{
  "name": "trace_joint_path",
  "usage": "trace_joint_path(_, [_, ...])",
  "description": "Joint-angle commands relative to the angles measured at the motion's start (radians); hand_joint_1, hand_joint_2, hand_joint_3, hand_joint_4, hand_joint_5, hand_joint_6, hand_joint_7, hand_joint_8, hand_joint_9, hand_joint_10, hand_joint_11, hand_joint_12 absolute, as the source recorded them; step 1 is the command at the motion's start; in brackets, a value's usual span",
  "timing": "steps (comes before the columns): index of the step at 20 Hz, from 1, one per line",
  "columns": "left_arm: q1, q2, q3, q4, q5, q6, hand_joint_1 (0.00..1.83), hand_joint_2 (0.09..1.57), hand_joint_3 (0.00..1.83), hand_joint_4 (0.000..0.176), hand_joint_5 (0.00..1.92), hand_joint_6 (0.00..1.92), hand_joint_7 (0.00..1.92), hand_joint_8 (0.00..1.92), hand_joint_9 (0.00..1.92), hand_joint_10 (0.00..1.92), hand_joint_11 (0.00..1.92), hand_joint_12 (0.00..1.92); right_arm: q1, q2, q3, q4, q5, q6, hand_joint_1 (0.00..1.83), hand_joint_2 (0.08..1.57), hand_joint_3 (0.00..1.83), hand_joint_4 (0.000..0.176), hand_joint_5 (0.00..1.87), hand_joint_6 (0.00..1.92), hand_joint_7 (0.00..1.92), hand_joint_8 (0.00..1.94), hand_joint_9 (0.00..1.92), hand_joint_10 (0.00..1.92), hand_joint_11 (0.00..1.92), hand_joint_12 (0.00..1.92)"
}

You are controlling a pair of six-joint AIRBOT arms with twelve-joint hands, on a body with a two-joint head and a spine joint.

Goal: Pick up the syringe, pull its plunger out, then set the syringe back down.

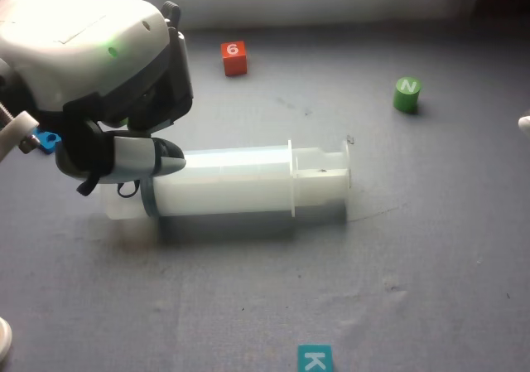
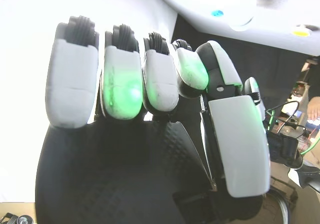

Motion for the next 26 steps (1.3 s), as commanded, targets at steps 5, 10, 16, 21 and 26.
trace_joint_path(5, [-0.019,-0.008,0.006,0.022,-0.061,0.029,0.52,0.98,0.0,0.0,0.0,0.0,0.02,0.0,0.06,0.0,0.0,0.31,0.005,0.008,0.0,0.012,0.113,-0.002,0.04,1.19,0.01,0.0,0.0,0.0,0.0,0.0,0.0,0.0,0.0,0.0])
trace_joint_path(10, [-0.019,-0.009,0.006,-0.037,-0.062,0.089,0.73,0.92,0.0,0.0,0.0,0.0,0.0,0.0,0.0,0.0,0.0,0.22,0.004,0.008,0.0,0.012,0.113,-0.002,0.04,1.2,0.01,0.0,0.0,0.0,0.0,0.0,0.0,0.0,0.0,0.0])
trace_joint_path(16, [-0.01,-0.072,0.046,-0.117,-0.067,0.127,0.93,1.05,0.03,0.0,0.0,0.0,0.0,0.0,0.0,0.0,0.0,0.2,0.003,0.008,0.0,0.012,0.113,-0.002,0.05,1.21,0.01,0.0,0.02,0.01,0.03,0.01,0.01,0.01,0.0,0.0])
trace_joint_path(21, [0.031,-0.184,0.102,-0.186,-0.096,0.127,1.06,1.02,0.0,0.0,0.0,0.0,0.0,0.0,0.0,0.0,0.0,0.14,0.002,0.007,0.0,0.012,0.113,-0.002,0.1,1.22,0.0,0.0,0.01,0.0,0.02,0.01,0.01,0.0,0.0,0.0])
trace_joint_path(26, [0.097,-0.249,0.134,-0.23,-0.152,0.127,1.04,1.02,0.0,0.0,0.0,0.0,0.0,0.0,0.0,0.0,0.0,0.21,0.0,0.007,0.0,0.012,0.113,-0.002,0.12,1.24,0.0,0.0,0.02,0.0,0.04,0.0,0.03,0.01,0.0,0.0])
